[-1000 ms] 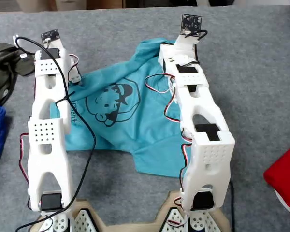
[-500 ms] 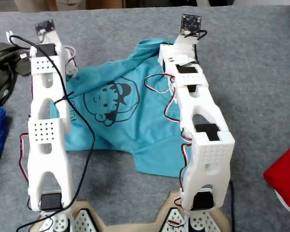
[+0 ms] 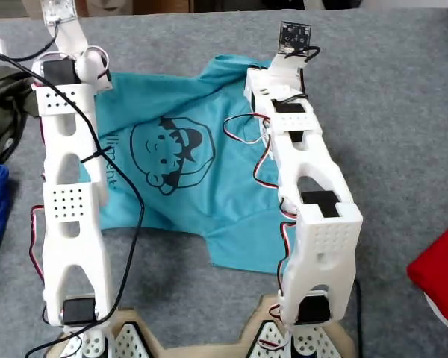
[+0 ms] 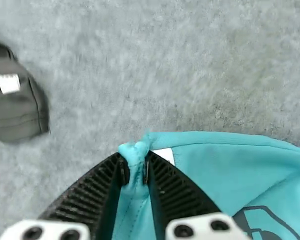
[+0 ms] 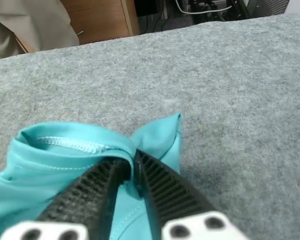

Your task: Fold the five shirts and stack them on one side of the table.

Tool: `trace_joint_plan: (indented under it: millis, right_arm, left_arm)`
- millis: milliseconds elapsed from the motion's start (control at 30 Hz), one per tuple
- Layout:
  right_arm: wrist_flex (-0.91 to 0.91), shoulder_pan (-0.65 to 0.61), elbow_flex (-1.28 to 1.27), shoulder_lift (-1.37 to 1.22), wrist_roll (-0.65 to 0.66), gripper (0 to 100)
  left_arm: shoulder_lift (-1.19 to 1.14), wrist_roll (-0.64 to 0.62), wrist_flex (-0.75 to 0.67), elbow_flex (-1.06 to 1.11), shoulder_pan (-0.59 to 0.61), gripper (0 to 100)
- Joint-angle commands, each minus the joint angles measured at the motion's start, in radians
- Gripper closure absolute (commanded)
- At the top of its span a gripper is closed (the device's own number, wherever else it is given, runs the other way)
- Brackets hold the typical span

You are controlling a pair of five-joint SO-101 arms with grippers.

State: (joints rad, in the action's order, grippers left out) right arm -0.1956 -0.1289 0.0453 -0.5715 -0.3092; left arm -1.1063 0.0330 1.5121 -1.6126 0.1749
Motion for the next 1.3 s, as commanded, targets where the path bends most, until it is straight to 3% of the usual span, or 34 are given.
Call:
trace_joint_plan:
  millis: [0,200,433,967,1267]
  right_arm:
    - [-0.015,0.015,0.058,0.073,0.009,99.1]
    - [-0.015,0.015,0.048,0.154,0.014,99.1]
    - [-0.021,0.015,-0.044,0.363,0.130,99.1]
    - [-0.023,0.021,-0.248,0.728,0.178,99.1]
    - [-0.354,-0.036,-0.176,0.743,0.256,99.1]
  left_arm:
    - [0.041,0.035,-0.021,-0.055,0.002,98]
    - [0.088,0.031,-0.066,-0.055,-0.002,98]
    - [0.222,0.023,-0.048,-0.055,-0.006,98]
    - [0.438,-0.014,0.206,-0.055,-0.012,98]
    - [0.354,-0.011,0.213,0.032,0.071,98]
